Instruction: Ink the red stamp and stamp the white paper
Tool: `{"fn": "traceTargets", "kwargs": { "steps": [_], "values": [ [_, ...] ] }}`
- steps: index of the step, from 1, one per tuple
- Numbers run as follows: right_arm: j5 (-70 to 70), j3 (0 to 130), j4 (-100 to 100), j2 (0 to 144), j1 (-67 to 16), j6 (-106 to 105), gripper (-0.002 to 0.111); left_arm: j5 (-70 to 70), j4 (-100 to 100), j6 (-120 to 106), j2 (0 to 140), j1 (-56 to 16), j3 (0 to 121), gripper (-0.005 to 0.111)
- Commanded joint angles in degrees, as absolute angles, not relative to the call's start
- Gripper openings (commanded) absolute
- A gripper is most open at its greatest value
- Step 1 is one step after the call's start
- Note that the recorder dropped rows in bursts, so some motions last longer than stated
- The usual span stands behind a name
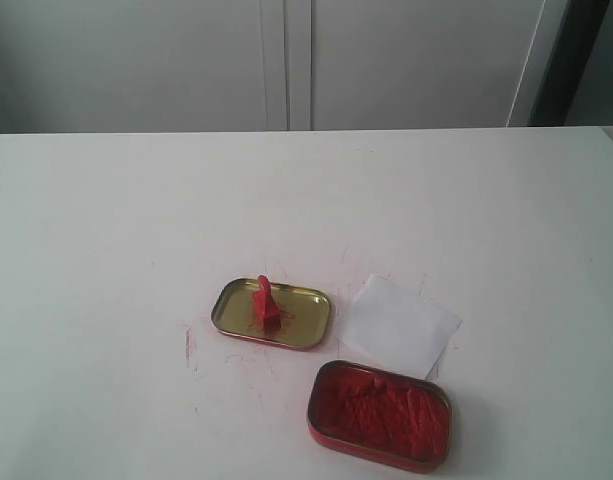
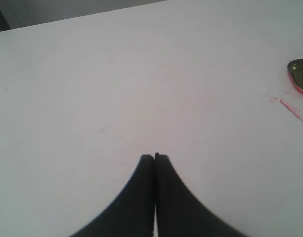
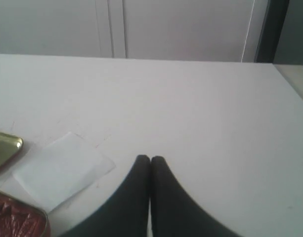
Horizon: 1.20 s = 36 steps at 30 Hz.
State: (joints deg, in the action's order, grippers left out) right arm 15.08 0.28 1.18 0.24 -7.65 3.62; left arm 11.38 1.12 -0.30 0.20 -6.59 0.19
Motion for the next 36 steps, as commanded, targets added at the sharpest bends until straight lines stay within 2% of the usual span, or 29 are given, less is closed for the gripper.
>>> {"fn": "traceTargets", "kwargs": {
  "steps": [1,7,19,30,36],
  "values": [
    [7.75,0.0,1.04,0.0,-7.4,3.71,0.0,11.14,0.96,-0.46,0.0,-6.45,0.0,0.0],
    [1.96,0.0,1.04,0.0,-7.4,3.71,0.0,11.14,0.96,-0.46,0.0,-6.45,0.0,0.0],
    [0.81,0.0,1.04,0.0,-7.4,3.71,0.0,11.14,0.96,-0.46,0.0,-6.45,0.0,0.0],
    [0.7,0.0,1.04,0.0,-7.4,3.71,0.0,11.14,0.96,-0.46,0.0,-6.45,0.0,0.0],
    [5.64,2.93,1.04,0.0,-7.4,3.71,0.0,11.14,0.96,-0.46,0.0,-6.45,0.0,0.0]
  ]
}}
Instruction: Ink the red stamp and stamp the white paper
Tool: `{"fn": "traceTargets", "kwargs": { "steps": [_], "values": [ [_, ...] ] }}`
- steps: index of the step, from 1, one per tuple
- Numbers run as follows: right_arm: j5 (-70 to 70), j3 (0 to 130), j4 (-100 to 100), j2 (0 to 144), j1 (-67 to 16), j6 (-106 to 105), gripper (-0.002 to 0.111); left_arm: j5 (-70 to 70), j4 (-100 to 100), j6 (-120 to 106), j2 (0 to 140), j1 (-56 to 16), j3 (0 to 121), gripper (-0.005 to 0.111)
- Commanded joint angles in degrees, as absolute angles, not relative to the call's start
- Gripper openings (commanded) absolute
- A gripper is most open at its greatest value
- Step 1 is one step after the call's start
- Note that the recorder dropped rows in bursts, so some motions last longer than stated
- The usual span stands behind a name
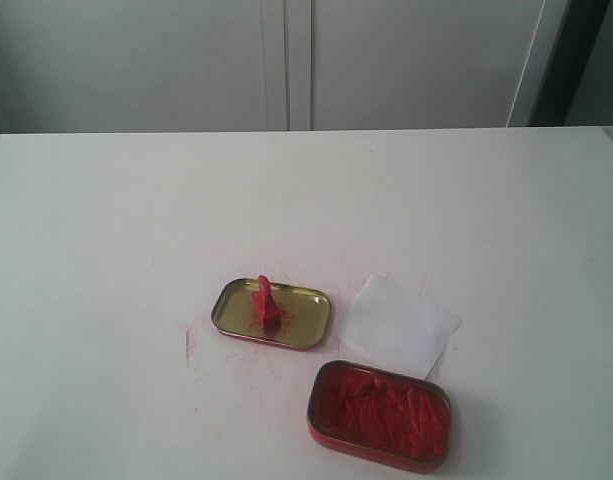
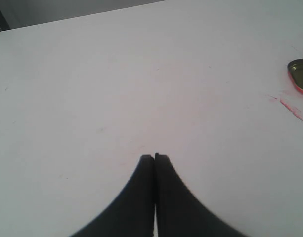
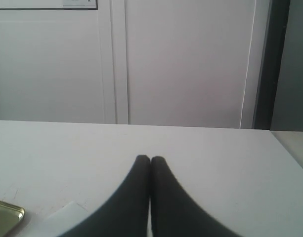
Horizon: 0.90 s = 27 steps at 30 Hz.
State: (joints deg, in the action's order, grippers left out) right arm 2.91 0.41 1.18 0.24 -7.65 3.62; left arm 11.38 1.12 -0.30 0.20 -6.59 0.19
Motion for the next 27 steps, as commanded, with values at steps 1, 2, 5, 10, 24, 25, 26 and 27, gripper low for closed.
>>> {"fn": "traceTargets", "kwargs": {
  "steps": [1,2,5,10,24,25,26,27],
  "values": [
    [6.7,3.64,1.04,0.0,-7.4,3.71,0.0,11.14,0.96,-0.46,0.0,-6.45,0.0,0.0],
    [8.66,4.93,1.04,0.0,-7.4,3.71,0.0,11.14,0.96,-0.46,0.0,-6.45,0.0,0.0],
    [10.98,6.95,1.04,0.76,-7.4,3.71,0.0,11.14,0.96,-0.46,0.0,-6.45,0.0,0.0],
    [15.45,13.08,1.04,9.27,-7.4,3.71,0.0,11.14,0.96,-0.46,0.0,-6.45,0.0,0.0],
    [28.36,27.02,1.04,34.29,-7.4,3.71,0.0,11.14,0.96,-0.46,0.0,-6.45,0.0,0.0],
    [29.13,27.6,1.04,35.29,-7.4,3.71,0.0,11.14,0.96,-0.46,0.0,-6.45,0.0,0.0],
    [30.08,28.35,1.04,36.59,-7.4,3.71,0.0,11.14,0.96,-0.46,0.0,-6.45,0.0,0.0],
    [31.02,29.15,0.89,37.87,-7.4,3.71,0.0,11.14,0.96,-0.46,0.0,-6.45,0.0,0.0]
  ]
}}
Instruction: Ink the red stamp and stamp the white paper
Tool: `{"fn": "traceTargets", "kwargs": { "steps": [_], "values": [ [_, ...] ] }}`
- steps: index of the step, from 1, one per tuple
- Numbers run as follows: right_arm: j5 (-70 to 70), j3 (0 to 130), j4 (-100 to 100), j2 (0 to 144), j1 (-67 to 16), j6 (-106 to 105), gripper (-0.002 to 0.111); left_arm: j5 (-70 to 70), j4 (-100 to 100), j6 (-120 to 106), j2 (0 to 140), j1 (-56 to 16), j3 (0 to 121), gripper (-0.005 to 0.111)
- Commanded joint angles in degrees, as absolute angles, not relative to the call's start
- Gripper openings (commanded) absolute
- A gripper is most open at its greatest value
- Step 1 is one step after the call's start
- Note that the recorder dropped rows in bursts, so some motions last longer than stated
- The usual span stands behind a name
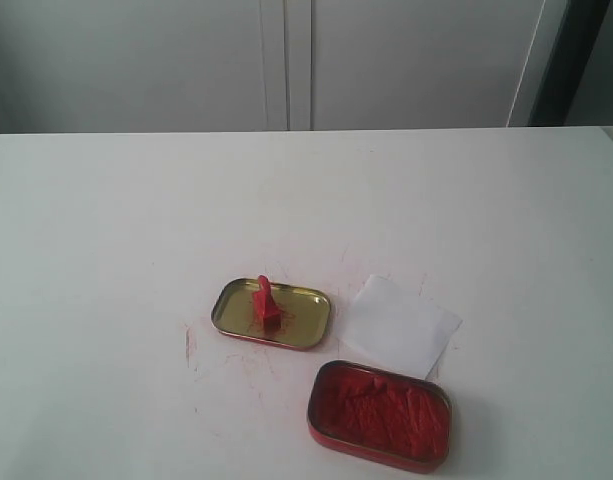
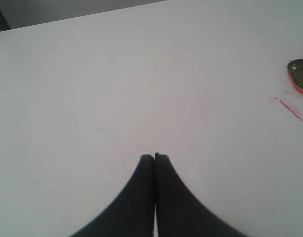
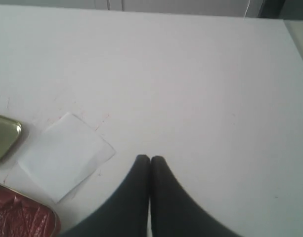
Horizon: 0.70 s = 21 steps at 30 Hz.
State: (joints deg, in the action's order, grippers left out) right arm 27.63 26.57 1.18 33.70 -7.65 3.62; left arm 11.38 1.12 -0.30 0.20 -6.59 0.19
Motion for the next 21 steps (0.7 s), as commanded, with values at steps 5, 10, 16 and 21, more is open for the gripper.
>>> {"fn": "traceTargets", "kwargs": {
  "steps": [5,10,16,21],
  "values": [
    [35.51,32.93,-0.55,43.32,-7.4,3.71,0.0,11.14,0.96,-0.46,0.0,-6.45,0.0,0.0],
    [40.75,36.74,-1.84,49.88,-7.4,3.71,0.0,11.14,0.96,-0.46,0.0,-6.45,0.0,0.0],
    [47.21,41.74,-1.91,57.02,-7.4,3.71,0.0,11.14,0.96,-0.46,0.0,-6.45,0.0,0.0],
    [51.66,45.26,-2.69,62.16,-7.4,3.71,0.0,11.14,0.96,-0.46,0.0,-6.45,0.0,0.0]
  ]
}}
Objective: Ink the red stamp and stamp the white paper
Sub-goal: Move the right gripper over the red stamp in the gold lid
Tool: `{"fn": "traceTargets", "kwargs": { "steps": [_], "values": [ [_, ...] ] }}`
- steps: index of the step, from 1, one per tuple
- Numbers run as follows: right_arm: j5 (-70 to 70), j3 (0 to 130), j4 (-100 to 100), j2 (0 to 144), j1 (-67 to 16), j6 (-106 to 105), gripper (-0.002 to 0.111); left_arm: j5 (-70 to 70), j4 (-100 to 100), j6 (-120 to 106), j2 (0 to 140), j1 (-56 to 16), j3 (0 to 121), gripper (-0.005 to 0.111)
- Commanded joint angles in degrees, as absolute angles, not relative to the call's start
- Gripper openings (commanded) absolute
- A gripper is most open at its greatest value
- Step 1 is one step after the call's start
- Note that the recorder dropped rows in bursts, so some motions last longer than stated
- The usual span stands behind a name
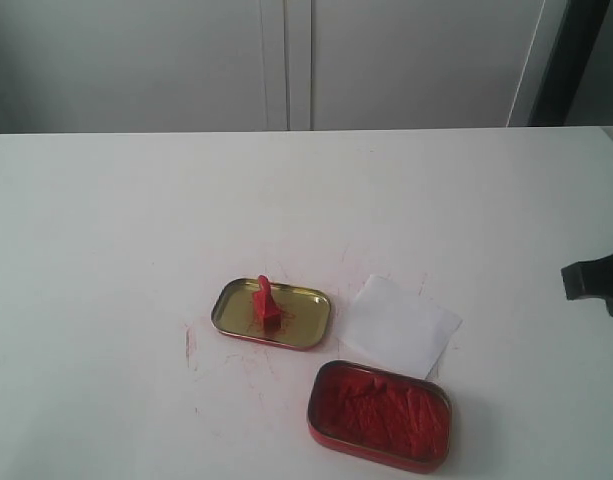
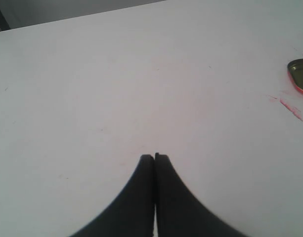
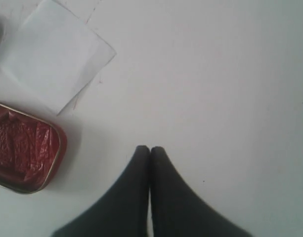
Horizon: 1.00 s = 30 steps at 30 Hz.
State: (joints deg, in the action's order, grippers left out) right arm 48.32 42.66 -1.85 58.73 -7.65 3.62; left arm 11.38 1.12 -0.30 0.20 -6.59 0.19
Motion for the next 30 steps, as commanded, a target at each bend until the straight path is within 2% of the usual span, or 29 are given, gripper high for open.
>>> {"fn": "traceTargets", "kwargs": {
  "steps": [1,19,30],
  "values": [
    [52.37,45.87,-2.86,63.14,-7.4,3.71,0.0,11.14,0.96,-0.46,0.0,-6.45,0.0,0.0],
    [50.84,46.76,-4.92,65.43,-7.4,3.71,0.0,11.14,0.96,-0.46,0.0,-6.45,0.0,0.0],
    [58.88,51.53,-5.27,69.27,-7.4,3.71,0.0,11.14,0.96,-0.46,0.0,-6.45,0.0,0.0]
  ]
}}
